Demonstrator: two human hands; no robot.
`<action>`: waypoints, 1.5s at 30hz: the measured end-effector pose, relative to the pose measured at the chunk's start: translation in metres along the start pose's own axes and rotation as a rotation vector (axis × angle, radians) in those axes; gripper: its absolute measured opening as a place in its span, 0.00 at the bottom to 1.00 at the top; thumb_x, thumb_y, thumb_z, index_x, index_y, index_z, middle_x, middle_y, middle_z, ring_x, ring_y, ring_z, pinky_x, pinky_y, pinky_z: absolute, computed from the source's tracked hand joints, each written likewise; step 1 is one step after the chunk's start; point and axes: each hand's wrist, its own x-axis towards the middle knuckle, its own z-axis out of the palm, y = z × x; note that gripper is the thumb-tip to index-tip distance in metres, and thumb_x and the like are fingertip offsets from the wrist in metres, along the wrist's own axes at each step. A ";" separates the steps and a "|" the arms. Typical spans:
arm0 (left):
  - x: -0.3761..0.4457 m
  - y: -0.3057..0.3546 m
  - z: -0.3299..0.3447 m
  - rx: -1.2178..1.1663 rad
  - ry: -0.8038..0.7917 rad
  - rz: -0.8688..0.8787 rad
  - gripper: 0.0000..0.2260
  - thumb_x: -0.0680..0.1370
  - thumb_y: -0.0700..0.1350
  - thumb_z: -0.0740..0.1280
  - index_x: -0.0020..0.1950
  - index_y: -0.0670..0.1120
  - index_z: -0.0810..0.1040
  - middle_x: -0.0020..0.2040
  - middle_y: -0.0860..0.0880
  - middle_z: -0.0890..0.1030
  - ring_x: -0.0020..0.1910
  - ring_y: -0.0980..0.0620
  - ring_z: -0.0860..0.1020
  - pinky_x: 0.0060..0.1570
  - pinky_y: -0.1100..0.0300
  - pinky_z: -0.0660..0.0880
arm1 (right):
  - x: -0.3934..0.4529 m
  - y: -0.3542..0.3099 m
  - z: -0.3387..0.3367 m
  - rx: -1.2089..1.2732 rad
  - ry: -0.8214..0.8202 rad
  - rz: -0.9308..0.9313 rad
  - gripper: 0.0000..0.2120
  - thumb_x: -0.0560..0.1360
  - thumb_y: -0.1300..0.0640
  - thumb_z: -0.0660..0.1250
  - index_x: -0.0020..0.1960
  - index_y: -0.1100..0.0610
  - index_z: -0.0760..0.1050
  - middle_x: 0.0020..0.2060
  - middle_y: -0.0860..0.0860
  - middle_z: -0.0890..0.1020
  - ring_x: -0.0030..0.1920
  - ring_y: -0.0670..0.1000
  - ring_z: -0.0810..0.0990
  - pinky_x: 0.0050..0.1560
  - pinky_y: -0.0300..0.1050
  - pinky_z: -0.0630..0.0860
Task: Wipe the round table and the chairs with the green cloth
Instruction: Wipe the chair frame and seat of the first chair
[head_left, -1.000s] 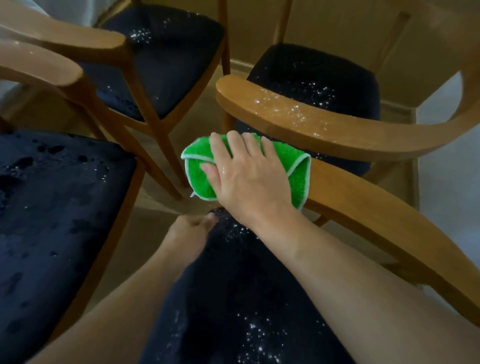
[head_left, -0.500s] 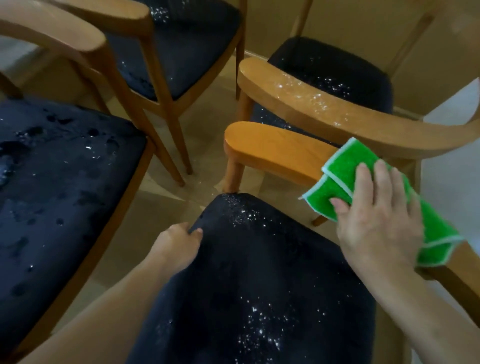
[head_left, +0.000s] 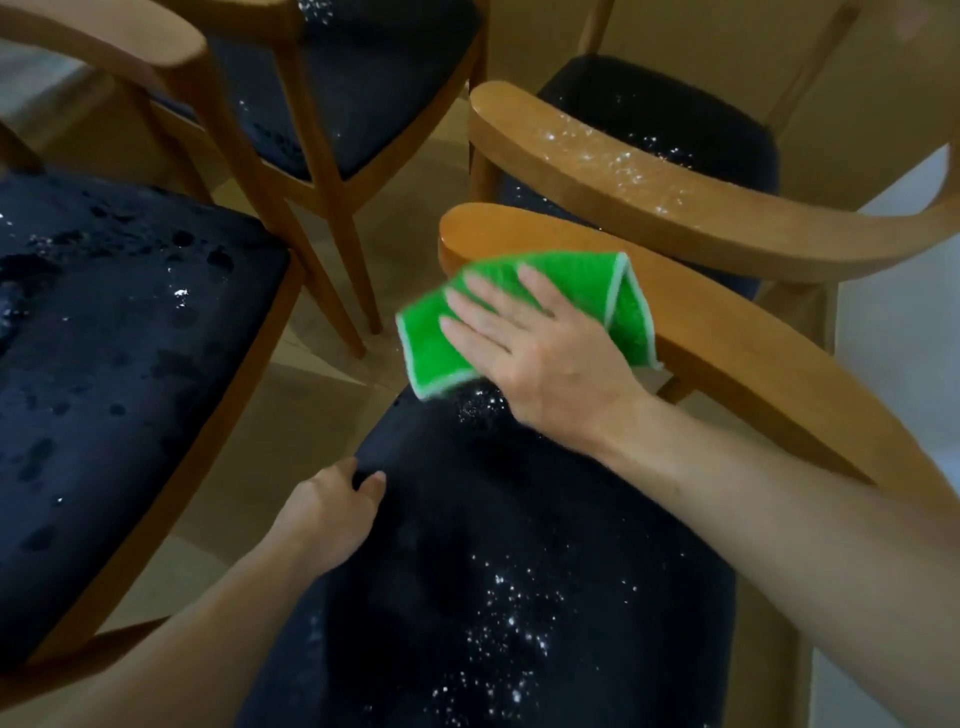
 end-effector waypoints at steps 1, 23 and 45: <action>-0.003 -0.002 0.001 -0.007 0.000 0.003 0.22 0.81 0.55 0.57 0.71 0.45 0.68 0.64 0.43 0.75 0.63 0.43 0.73 0.61 0.53 0.70 | -0.026 -0.007 0.005 0.115 -0.090 0.056 0.22 0.77 0.66 0.56 0.71 0.61 0.69 0.70 0.57 0.72 0.72 0.58 0.68 0.72 0.60 0.57; -0.005 -0.071 0.051 -0.078 0.032 -0.186 0.29 0.79 0.61 0.48 0.77 0.54 0.44 0.76 0.48 0.56 0.73 0.44 0.56 0.70 0.44 0.54 | -0.008 -0.094 0.115 0.482 -0.290 0.993 0.25 0.83 0.47 0.42 0.77 0.52 0.60 0.77 0.51 0.61 0.77 0.54 0.54 0.74 0.60 0.47; -0.001 -0.075 0.058 -0.092 0.032 -0.233 0.27 0.80 0.60 0.50 0.76 0.57 0.45 0.76 0.52 0.52 0.74 0.48 0.52 0.69 0.45 0.52 | -0.014 -0.151 0.097 0.562 -0.419 0.320 0.23 0.80 0.51 0.50 0.72 0.56 0.69 0.72 0.53 0.70 0.74 0.57 0.64 0.72 0.60 0.57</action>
